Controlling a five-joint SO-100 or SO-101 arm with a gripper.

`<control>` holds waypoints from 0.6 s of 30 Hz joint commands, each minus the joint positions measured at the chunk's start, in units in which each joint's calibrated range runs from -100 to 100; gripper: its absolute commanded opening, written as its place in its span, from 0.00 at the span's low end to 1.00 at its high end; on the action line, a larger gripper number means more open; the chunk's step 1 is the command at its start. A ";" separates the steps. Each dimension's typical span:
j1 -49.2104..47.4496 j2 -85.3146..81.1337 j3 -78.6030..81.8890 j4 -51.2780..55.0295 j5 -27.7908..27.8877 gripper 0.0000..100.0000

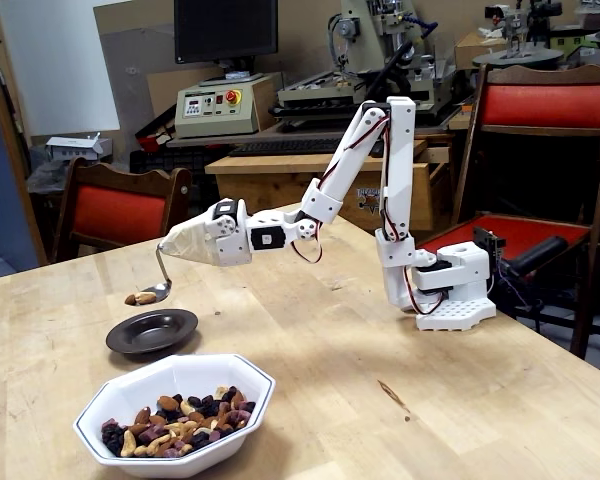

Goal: Use spoon to take food

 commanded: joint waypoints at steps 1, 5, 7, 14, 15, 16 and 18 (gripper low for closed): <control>0.55 -0.69 -3.12 -1.29 2.88 0.04; 0.55 -0.69 -3.12 -1.29 4.30 0.04; 0.55 -0.69 -3.12 -1.29 4.49 0.04; 0.55 -0.69 -3.12 -1.29 4.74 0.04; 0.55 -0.69 -3.03 -1.05 4.74 0.04; 0.55 -0.69 -3.03 -0.97 4.74 0.04; 0.55 -0.69 -3.03 -0.97 4.79 0.04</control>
